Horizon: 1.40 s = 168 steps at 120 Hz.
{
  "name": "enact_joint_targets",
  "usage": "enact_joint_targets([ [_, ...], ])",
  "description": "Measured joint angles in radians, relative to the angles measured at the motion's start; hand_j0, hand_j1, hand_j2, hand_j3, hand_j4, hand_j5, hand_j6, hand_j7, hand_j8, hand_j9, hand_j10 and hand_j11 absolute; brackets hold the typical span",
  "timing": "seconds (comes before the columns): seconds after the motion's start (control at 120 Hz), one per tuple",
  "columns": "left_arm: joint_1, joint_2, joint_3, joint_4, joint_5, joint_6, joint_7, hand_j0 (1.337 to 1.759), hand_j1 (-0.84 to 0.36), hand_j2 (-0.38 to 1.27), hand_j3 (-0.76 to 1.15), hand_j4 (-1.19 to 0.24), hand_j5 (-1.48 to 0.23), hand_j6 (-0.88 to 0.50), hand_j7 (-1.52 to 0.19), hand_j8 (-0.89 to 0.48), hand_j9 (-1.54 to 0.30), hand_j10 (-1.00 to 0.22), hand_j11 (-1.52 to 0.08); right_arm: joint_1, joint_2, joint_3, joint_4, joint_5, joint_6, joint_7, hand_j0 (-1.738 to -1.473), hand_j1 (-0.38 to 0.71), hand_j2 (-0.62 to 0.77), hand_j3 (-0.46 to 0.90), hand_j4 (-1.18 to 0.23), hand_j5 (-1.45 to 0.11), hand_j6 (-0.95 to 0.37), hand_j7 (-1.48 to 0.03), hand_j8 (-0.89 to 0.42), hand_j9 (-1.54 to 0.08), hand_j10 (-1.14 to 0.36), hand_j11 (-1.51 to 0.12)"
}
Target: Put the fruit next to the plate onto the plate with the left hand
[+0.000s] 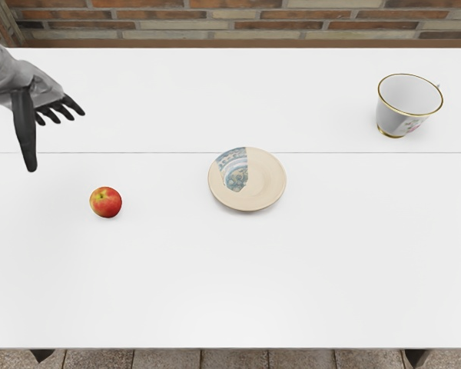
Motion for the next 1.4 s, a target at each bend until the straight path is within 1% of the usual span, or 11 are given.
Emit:
enact_joint_targets([
  [0.367,0.002,-0.007,-0.012,0.007,-0.003,0.0,0.008,1.658,0.34,0.0,0.0,0.0,-0.01,0.0,-0.01,0.0,-0.01,0.0,-0.01,0.0,0.0,0.002,-0.001,0.003,-0.001,0.0,-1.658,-0.34,0.0,0.0,-0.01,-0.01,-0.01,-0.01,-0.01,-0.01,-0.01,-0.01],
  [0.483,-0.014,-0.254,0.073,-0.011,-0.072,0.013,0.004,1.658,0.34,0.0,0.0,0.0,0.0,0.0,0.0,0.0,0.0,0.0,0.0,0.001,0.0,0.002,-0.001,0.003,-0.001,0.0,-1.658,-0.34,0.0,0.0,-0.01,-0.01,-0.01,-0.01,-0.01,-0.01,-0.01,-0.01],
  [0.533,-0.046,-0.382,0.114,-0.089,-0.119,0.147,-0.001,1.658,0.34,0.0,0.0,0.0,0.0,0.0,0.0,0.0,0.0,0.0,0.0,0.0,0.0,0.002,-0.001,0.003,-0.001,0.0,-1.658,-0.34,0.0,0.0,-0.01,-0.01,-0.01,-0.01,-0.01,-0.01,-0.01,-0.01],
  [0.575,-0.055,-0.444,0.142,-0.167,-0.174,0.277,-0.051,1.658,0.34,0.0,0.0,0.0,0.0,0.0,0.0,0.0,0.0,0.0,0.0,0.0,0.0,0.002,-0.001,0.003,-0.001,0.0,-1.658,-0.34,0.0,0.0,-0.01,-0.01,-0.01,-0.01,-0.01,-0.01,-0.01,-0.01],
  [0.625,-0.052,-0.455,0.159,-0.249,-0.259,0.434,-0.114,1.658,0.34,0.0,0.0,0.0,0.0,0.0,0.0,0.0,0.0,0.0,0.0,0.0,0.0,0.002,-0.001,0.003,-0.001,0.0,-1.658,-0.34,0.0,0.0,-0.01,-0.01,-0.01,-0.01,-0.01,-0.01,-0.01,-0.01],
  [0.708,-0.015,-0.456,0.152,-0.368,-0.338,0.696,-0.179,1.658,0.34,0.0,0.0,0.0,0.0,0.0,0.0,0.0,0.0,0.0,0.0,0.0,0.0,0.002,-0.001,0.003,-0.001,0.0,-1.658,-0.34,0.0,0.0,-0.01,-0.01,-0.01,-0.01,-0.01,-0.01,-0.01,-0.01],
  [0.792,0.055,-0.456,0.143,-0.431,-0.373,0.925,-0.221,1.658,0.34,0.0,0.0,0.0,0.0,0.0,0.0,0.0,0.0,0.0,0.0,0.001,0.0,0.002,-0.001,0.003,-0.001,0.0,-1.658,-0.34,0.0,0.0,-0.01,-0.01,-0.01,-0.01,-0.01,-0.01,-0.01,-0.01],
  [0.892,0.104,-0.456,0.139,-0.455,-0.381,1.051,-0.242,1.658,0.34,0.0,0.0,0.0,0.0,0.0,0.0,0.0,0.0,0.0,0.0,0.001,0.0,0.002,-0.001,0.003,-0.001,0.0,-1.658,-0.34,0.0,0.0,-0.01,-0.01,-0.01,-0.01,-0.01,-0.01,-0.01,-0.01],
  [1.033,0.141,-0.456,0.139,-0.462,-0.334,1.08,-0.252,1.658,0.34,0.0,0.0,-0.01,-0.01,-0.01,-0.01,-0.01,-0.01,-0.01,-0.01,0.001,0.0,0.002,-0.001,0.003,-0.001,0.0,-1.658,-0.34,0.0,0.0,-0.01,-0.01,-0.01,-0.01,-0.01,-0.01,-0.01,-0.01],
  [1.183,0.15,-0.456,0.154,-0.46,-0.324,0.954,-0.252,1.658,0.34,0.0,0.0,-0.01,-0.01,-0.01,-0.01,-0.01,-0.01,-0.01,-0.01,0.001,0.0,0.002,-0.001,0.003,-0.001,0.0,-1.658,-0.34,0.0,0.0,-0.01,-0.01,-0.01,-0.01,-0.01,-0.01,-0.01,-0.01],
  [1.4,0.232,-0.456,0.187,-0.429,-0.331,1.022,-0.25,1.658,0.31,0.01,0.0,-0.04,-0.05,-0.04,-0.05,-0.04,-0.05,-0.04,-0.05,0.001,0.0,0.002,-0.001,0.003,-0.001,0.0,-1.658,-0.34,0.0,0.0,-0.01,-0.01,-0.01,-0.01,-0.01,-0.01,-0.01,-0.01],
])
